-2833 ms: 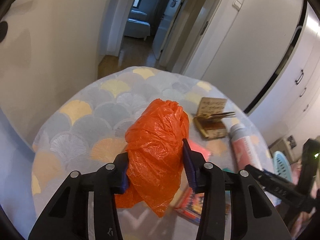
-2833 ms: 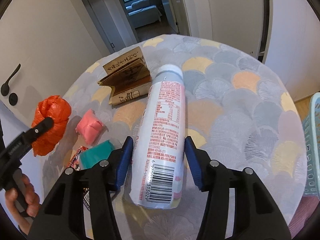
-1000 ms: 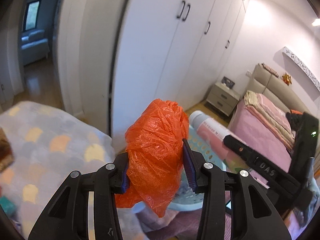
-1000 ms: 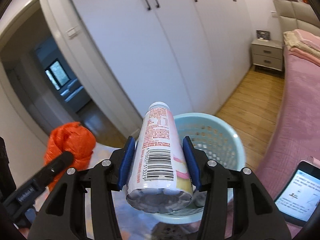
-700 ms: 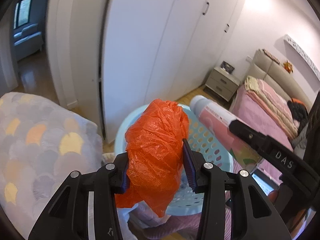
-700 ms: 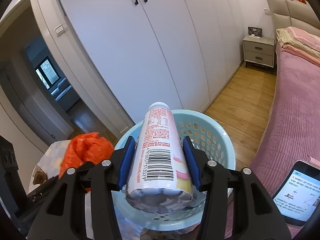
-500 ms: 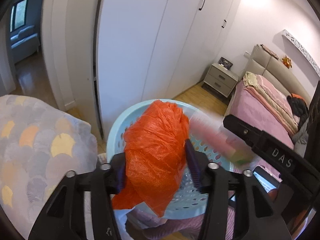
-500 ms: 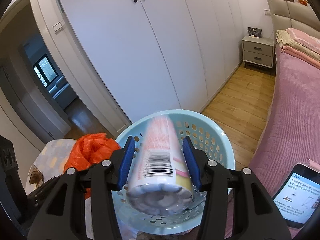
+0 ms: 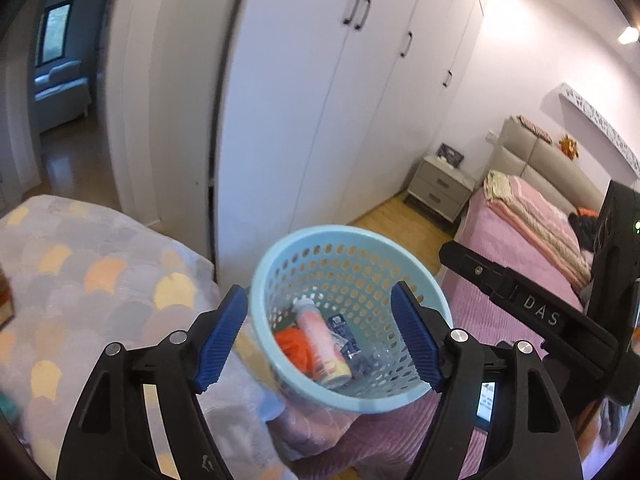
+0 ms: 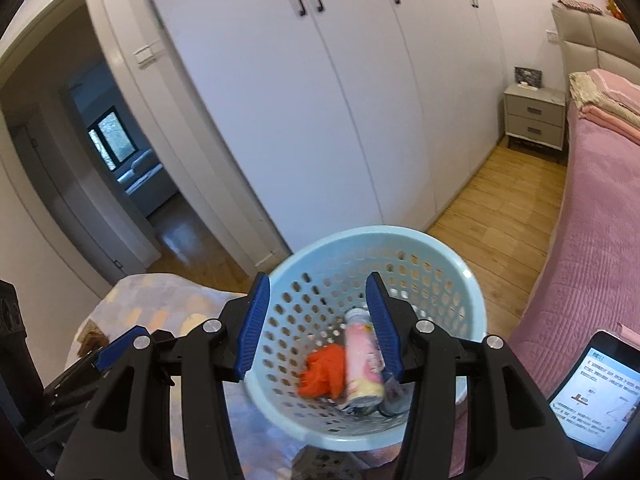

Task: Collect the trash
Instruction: 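Move both grippers back to the table toward the remaining packets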

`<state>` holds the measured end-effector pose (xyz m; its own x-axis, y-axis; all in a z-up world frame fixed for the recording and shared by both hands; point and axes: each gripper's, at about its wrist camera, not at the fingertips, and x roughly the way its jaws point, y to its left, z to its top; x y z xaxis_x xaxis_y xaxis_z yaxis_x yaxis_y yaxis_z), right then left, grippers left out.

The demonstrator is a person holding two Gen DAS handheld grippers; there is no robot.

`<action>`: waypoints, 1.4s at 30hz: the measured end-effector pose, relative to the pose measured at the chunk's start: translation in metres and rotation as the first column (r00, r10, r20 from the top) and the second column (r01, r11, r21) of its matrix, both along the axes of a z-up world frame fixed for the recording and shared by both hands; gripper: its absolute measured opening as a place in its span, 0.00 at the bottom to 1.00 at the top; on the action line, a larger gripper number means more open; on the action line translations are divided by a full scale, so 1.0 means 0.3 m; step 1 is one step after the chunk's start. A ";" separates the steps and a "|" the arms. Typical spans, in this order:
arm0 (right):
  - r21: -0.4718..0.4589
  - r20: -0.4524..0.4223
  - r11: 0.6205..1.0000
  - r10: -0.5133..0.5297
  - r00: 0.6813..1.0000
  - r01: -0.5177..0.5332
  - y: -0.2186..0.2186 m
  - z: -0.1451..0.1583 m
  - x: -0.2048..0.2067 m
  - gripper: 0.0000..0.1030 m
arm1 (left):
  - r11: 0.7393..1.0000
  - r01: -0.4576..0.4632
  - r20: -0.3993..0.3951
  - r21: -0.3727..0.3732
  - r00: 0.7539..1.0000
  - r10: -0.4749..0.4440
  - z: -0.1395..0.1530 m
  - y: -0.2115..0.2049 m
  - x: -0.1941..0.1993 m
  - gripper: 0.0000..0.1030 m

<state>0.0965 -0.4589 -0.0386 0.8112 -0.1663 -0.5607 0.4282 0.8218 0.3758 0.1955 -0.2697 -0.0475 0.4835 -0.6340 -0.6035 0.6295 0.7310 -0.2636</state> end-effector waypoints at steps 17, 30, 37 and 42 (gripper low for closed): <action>-0.061 0.057 0.960 0.277 0.959 -0.274 0.410 0.119 0.080 0.45 | 0.942 -0.335 0.132 -0.023 0.933 0.336 0.177 0.611 -0.119 0.78; -0.087 -0.034 0.865 0.493 0.869 -0.494 0.794 0.029 0.196 0.45 | 0.822 -0.560 0.065 0.103 0.829 0.556 -0.065 1.039 -0.189 0.81; -0.090 -0.096 0.801 0.584 0.806 -0.592 0.951 -0.028 0.237 0.45 | 0.835 -0.516 -0.022 0.190 0.848 0.529 -0.200 1.029 -0.136 0.81; -0.098 -0.127 0.774 0.614 0.779 -0.626 1.004 -0.045 0.255 0.47 | 0.790 -0.554 -0.026 0.263 0.814 0.580 -0.269 1.025 -0.104 0.80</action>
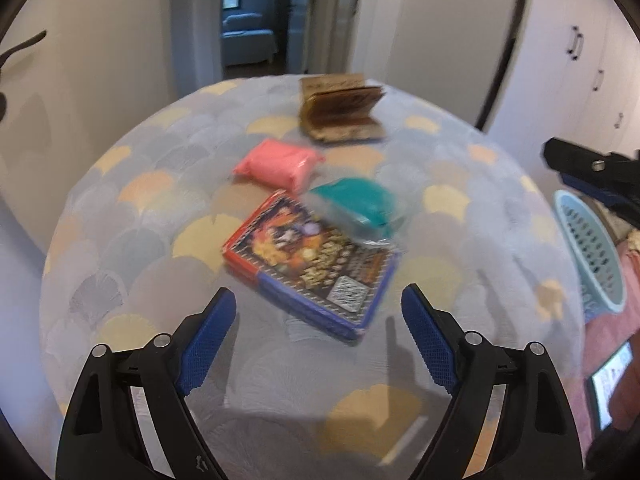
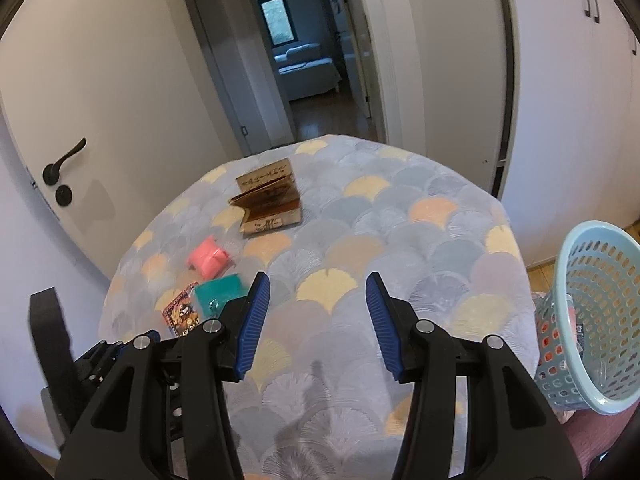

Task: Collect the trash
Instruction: 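Move both grippers back to the table toward the remaining packets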

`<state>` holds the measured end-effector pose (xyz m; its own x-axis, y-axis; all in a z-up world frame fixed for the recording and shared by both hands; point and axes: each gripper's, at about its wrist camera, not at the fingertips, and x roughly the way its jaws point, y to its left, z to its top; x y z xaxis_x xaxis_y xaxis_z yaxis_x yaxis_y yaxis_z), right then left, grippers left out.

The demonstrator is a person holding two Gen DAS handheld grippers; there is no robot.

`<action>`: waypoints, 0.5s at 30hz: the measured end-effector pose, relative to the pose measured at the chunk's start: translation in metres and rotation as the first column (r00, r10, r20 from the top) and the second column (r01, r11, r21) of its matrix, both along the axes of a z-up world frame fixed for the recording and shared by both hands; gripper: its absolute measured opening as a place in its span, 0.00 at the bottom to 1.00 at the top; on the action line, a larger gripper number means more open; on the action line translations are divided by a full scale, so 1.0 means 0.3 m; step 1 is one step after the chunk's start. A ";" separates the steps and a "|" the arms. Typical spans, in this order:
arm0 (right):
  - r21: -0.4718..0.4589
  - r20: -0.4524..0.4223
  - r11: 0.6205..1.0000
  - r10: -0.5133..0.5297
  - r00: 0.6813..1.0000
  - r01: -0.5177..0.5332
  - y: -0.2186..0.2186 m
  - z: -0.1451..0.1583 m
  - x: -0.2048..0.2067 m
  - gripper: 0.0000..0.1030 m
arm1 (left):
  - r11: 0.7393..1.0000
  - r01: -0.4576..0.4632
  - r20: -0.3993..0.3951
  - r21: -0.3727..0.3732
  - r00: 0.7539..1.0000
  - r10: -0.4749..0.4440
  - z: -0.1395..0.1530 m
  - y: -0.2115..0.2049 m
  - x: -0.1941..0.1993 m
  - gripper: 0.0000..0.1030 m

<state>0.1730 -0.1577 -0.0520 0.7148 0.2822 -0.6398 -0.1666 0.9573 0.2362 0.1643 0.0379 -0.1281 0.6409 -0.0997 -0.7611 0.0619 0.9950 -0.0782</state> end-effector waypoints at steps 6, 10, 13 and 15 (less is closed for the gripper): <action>-0.006 -0.028 0.999 0.047 0.999 -0.047 0.069 -0.035 0.026 0.52 | 0.999 -0.021 -0.012 -0.040 1.000 0.021 -0.020 0.070 -0.005 0.68; -0.004 -0.053 0.996 0.089 0.995 -0.089 0.127 -0.066 0.041 0.56 | 0.994 -0.086 -0.011 -0.069 0.996 0.085 -0.015 0.168 -0.002 0.63; -0.005 -0.068 0.992 0.127 0.990 -0.127 0.182 -0.087 0.056 0.59 | 0.985 -0.154 -0.013 -0.077 0.988 0.153 -0.011 0.256 0.005 0.61; -0.016 -0.077 0.988 0.150 0.986 -0.152 0.224 -0.099 0.067 0.60 | 0.977 -0.193 -0.011 -0.093 0.981 0.192 -0.003 0.312 0.007 0.60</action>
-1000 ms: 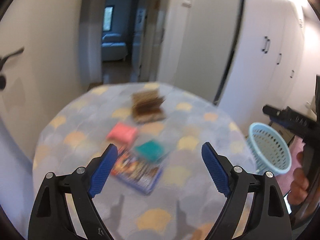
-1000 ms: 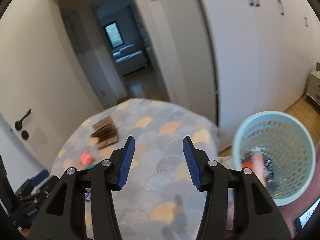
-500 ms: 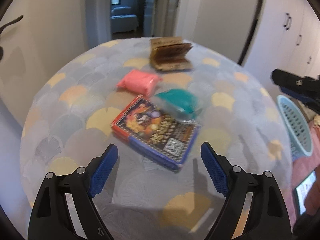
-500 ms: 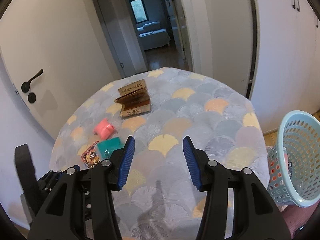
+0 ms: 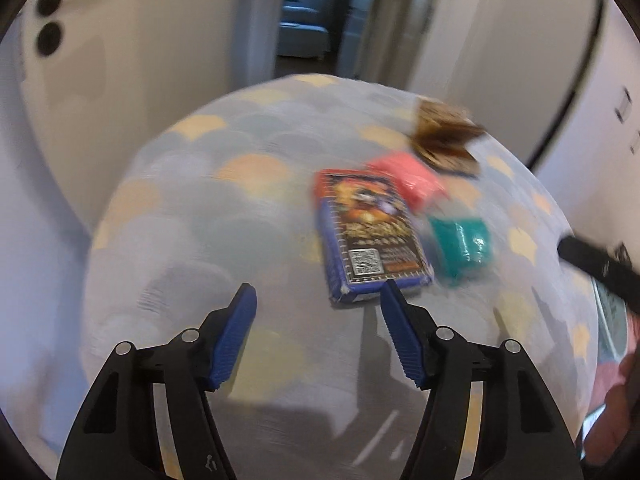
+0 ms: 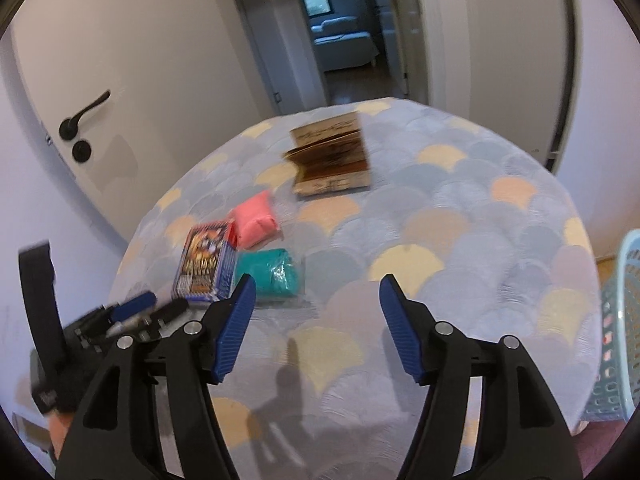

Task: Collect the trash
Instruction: 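Move both grippers back to the table toward the remaining packets, then grasp the teal packet with the right gripper while the left grasps the card box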

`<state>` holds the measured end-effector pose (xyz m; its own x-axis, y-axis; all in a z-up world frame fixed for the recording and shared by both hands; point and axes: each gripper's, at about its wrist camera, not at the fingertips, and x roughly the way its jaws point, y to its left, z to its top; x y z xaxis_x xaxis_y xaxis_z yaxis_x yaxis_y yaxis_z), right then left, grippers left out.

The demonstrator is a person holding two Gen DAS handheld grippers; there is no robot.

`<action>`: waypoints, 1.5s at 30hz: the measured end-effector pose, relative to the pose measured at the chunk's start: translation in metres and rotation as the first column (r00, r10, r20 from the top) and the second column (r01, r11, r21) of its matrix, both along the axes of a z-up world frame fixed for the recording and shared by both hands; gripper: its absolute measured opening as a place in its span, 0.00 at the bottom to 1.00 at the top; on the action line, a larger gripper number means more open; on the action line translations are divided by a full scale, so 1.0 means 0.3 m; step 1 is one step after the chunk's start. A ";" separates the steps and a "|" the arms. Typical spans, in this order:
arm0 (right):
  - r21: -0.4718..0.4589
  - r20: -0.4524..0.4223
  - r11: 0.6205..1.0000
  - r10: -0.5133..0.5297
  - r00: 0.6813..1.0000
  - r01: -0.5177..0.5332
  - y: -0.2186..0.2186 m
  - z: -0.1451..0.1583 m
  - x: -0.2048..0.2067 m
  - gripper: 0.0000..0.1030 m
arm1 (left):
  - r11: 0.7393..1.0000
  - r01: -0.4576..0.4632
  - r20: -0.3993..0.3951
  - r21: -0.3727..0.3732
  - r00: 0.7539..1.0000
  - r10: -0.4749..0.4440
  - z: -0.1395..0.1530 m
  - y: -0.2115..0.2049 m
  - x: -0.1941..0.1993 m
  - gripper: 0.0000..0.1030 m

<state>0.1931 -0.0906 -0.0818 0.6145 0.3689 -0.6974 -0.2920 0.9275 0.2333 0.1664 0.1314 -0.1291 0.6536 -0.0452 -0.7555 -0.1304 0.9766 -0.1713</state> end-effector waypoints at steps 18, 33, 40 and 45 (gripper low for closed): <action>-0.094 -0.056 0.994 0.044 0.997 -0.049 0.213 -0.141 0.105 0.50 | 0.988 0.074 0.029 -0.138 0.997 -0.071 0.056 0.028 0.087 0.62; -0.077 -0.020 0.996 -0.041 0.999 0.040 0.043 -0.109 0.067 0.45 | 0.995 0.099 -0.044 -0.013 0.994 -0.100 0.018 -0.112 0.182 0.69; -0.077 0.028 0.994 -0.072 0.997 0.074 -0.032 -0.060 0.034 0.44 | 0.995 0.091 -0.051 0.034 0.995 -0.089 0.015 -0.131 0.183 0.66; -0.065 0.054 0.994 -0.087 0.995 0.090 -0.071 -0.024 0.011 0.44 | 0.996 0.066 -0.015 0.065 0.998 -0.066 0.025 -0.140 0.163 0.59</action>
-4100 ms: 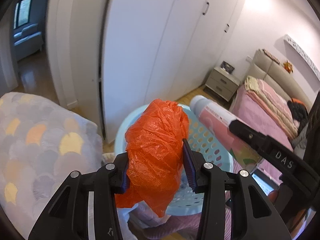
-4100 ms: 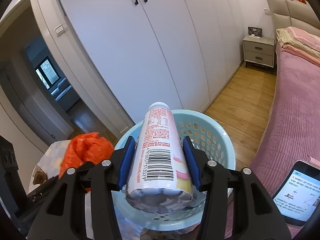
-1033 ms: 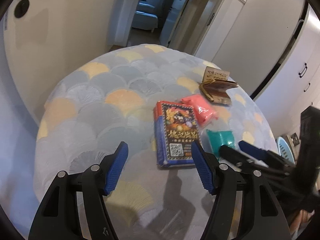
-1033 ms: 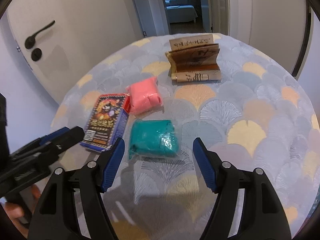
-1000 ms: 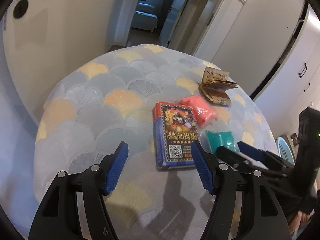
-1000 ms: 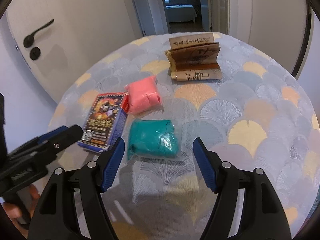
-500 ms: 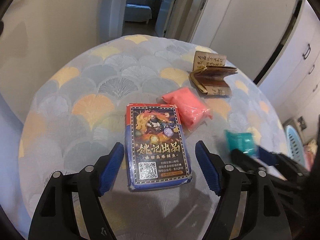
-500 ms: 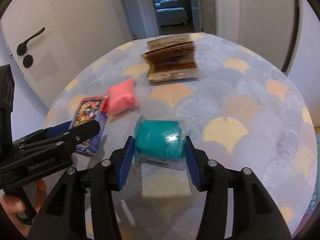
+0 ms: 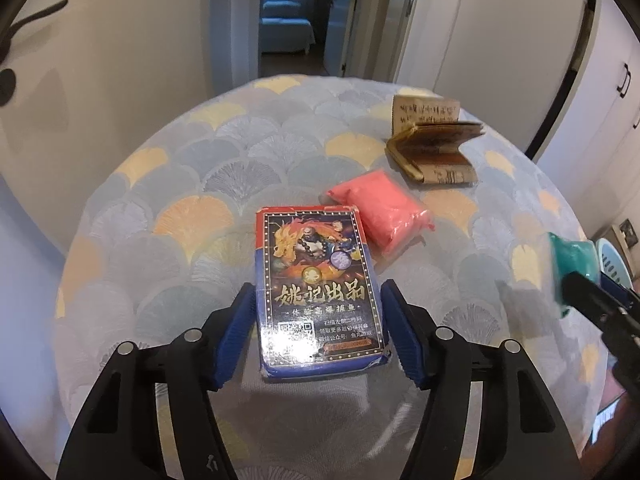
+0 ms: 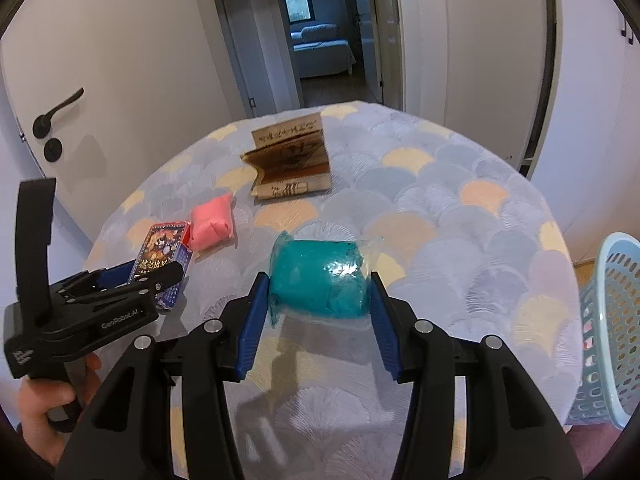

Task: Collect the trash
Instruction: 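Grasp the teal packet with the right gripper while the left grasps the card box, then carry the teal packet and card box to the wastebasket and release both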

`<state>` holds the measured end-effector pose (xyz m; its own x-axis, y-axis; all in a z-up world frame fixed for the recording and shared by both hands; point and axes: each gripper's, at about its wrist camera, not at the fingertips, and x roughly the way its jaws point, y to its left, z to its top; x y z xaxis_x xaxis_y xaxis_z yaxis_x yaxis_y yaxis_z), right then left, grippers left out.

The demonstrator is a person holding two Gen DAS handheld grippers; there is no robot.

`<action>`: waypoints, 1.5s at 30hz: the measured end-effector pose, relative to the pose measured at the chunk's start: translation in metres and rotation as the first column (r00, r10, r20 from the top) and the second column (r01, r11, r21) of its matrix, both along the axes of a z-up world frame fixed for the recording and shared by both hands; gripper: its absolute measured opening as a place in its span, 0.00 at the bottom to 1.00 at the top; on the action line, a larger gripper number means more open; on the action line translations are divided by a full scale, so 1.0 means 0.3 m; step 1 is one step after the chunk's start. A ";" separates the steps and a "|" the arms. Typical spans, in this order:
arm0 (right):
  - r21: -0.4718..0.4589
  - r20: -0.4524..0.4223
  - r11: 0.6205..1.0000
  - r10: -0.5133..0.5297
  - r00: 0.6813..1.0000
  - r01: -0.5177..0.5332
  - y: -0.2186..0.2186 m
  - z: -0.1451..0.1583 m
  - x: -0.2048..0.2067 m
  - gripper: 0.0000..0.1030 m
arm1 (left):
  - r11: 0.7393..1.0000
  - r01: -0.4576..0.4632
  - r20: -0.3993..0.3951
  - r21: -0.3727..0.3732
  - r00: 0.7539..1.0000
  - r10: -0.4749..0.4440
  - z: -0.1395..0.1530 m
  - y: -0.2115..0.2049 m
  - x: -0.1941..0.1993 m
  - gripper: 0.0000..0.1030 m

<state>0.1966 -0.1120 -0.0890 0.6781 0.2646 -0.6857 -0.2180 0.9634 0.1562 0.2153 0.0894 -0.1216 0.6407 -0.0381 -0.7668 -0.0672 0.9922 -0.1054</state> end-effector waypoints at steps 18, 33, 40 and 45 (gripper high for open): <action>0.086 0.148 0.977 -0.207 0.967 0.196 -0.295 0.210 -0.142 0.44 | 0.994 0.111 0.302 0.011 0.947 -0.109 0.387 -0.239 -0.206 0.59; 0.193 0.212 0.875 -0.479 0.852 0.444 -0.744 0.325 -0.295 0.44 | 0.933 0.341 0.413 0.111 0.839 -0.356 0.546 -0.755 -0.274 0.59; 0.219 0.186 0.801 -0.595 0.782 0.558 -0.954 0.301 -0.355 0.44 | 0.876 0.459 0.387 0.145 0.789 -0.478 0.493 -0.997 -0.292 0.59; 0.220 0.152 0.754 -0.654 0.741 0.619 -1.074 0.263 -0.391 0.44 | 0.843 0.519 0.349 0.140 0.771 -0.533 0.433 -1.127 -0.278 0.59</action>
